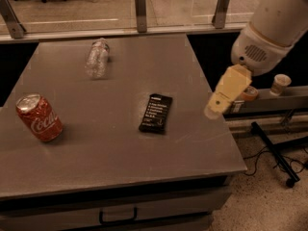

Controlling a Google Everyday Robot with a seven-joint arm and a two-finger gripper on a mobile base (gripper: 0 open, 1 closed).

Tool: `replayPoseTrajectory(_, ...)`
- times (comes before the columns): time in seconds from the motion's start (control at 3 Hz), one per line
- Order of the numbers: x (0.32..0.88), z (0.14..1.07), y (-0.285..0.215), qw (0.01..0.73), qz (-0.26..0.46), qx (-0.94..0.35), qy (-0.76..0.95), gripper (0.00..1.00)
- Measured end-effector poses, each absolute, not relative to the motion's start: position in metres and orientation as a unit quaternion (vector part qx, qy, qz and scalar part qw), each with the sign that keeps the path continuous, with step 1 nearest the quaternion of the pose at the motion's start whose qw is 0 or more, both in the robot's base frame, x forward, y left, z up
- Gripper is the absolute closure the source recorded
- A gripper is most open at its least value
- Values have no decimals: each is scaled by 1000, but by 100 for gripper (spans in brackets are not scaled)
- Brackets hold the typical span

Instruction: Pick rxbar chocolate

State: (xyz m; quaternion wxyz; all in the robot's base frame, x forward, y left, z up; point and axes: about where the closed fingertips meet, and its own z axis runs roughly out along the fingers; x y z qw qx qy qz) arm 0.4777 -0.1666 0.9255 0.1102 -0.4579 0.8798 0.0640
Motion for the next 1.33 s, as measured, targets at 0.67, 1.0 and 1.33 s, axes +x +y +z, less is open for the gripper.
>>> replayPoseTrajectory(0.67, 502, 924, -141, 83, 74, -358, 927, 0)
replayPoseTrajectory(1.0, 502, 924, -141, 83, 74, -357, 927, 0)
replayPoseTrajectory(1.33, 499, 915, -129, 77, 73, -329, 938, 0)
